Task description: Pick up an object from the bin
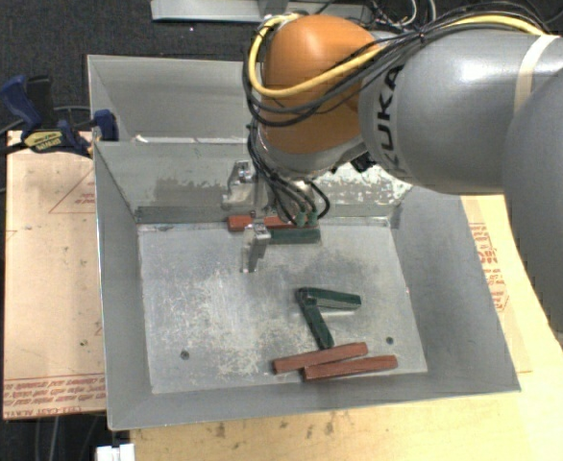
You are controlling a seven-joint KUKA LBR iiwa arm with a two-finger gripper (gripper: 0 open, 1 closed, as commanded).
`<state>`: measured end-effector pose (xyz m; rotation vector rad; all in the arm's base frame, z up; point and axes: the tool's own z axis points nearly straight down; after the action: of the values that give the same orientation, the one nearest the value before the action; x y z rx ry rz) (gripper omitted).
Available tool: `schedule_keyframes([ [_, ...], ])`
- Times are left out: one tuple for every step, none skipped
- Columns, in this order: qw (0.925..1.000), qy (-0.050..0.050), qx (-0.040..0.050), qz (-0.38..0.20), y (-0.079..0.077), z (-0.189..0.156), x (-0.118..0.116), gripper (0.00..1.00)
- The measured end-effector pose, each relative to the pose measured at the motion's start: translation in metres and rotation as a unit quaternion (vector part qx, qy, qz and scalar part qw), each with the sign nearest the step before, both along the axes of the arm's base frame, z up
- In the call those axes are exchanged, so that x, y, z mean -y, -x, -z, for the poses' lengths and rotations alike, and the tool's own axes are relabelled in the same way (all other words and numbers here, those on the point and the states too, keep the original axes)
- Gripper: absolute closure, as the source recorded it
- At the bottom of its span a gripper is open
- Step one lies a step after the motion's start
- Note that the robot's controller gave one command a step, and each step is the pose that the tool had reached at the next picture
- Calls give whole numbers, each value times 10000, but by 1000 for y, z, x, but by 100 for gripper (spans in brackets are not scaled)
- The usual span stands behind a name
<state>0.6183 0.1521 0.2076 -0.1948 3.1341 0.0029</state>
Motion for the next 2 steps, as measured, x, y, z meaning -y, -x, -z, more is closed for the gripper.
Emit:
schedule_keyframes([
  [9988, 4, 2, -491, -4, 19, 43, 0],
  [9978, 4, 17, -660, -28, 32, 59, 0],
])
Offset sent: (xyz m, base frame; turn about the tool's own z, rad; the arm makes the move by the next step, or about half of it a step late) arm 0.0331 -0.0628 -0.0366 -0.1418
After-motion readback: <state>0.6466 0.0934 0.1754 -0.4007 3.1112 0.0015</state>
